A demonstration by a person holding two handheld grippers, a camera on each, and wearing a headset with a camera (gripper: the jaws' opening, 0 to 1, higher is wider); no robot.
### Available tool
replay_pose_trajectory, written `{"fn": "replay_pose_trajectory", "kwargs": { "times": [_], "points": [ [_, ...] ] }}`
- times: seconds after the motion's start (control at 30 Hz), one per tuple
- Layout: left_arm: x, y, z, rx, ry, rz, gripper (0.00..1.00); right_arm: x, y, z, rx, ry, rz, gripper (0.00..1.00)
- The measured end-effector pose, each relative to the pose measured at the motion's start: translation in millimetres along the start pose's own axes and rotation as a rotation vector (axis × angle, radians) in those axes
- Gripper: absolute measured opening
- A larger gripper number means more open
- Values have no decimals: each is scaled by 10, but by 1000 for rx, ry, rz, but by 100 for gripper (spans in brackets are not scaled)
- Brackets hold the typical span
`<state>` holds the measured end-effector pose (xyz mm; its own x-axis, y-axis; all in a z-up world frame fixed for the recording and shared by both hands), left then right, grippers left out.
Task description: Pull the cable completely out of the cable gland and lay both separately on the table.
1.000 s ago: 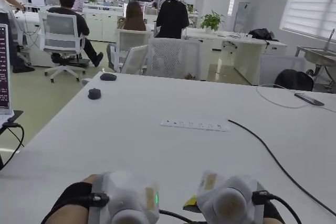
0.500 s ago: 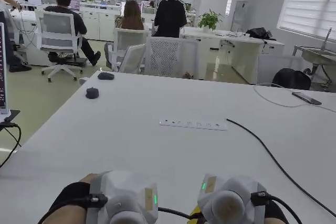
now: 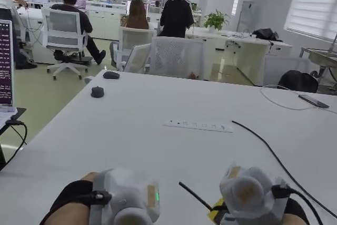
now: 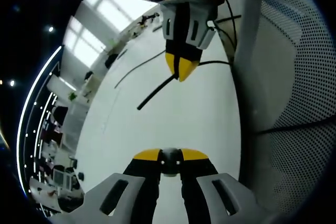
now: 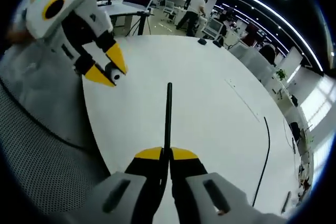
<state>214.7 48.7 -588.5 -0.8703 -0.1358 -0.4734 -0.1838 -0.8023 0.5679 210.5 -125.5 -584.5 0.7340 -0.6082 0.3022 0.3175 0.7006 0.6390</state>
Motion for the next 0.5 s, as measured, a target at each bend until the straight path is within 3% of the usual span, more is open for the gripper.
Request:
{"fn": "replay_pose_trajectory", "kwargs": {
  "times": [0.17,0.27,0.3,0.37,0.47,0.5],
  "points": [
    [52,-2,-25,-5,-32,0,14,520,399,47,77,-71,69,3],
    [65,-2,-33,-5,-45,5,14,879,710,-42,211,-69,-7,3],
    [68,-7,-33,-8,-48,6,14,965,753,-71,203,-68,-11,3],
    [74,-21,-37,-12,-53,10,14,1203,885,-159,239,-113,11,3],
    [88,-46,-41,-20,-68,28,14,1464,982,-308,277,-133,-39,4],
    [92,-52,-44,-22,-72,34,14,1644,1011,-410,282,-156,-60,4]
  ]
}}
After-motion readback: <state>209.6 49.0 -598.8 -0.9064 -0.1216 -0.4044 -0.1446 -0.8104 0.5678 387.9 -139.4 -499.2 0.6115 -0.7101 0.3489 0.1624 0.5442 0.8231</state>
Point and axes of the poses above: the centre of the closed fingertips' face, and the gripper's own axes: z roughly backward along the fingers, x roughly to its right, y roughly out of its top, the point moved 8 cm from there along z, roughly backward along the fingers, and after that the axes turned 6 degrees about z, right-handed, at the moved point
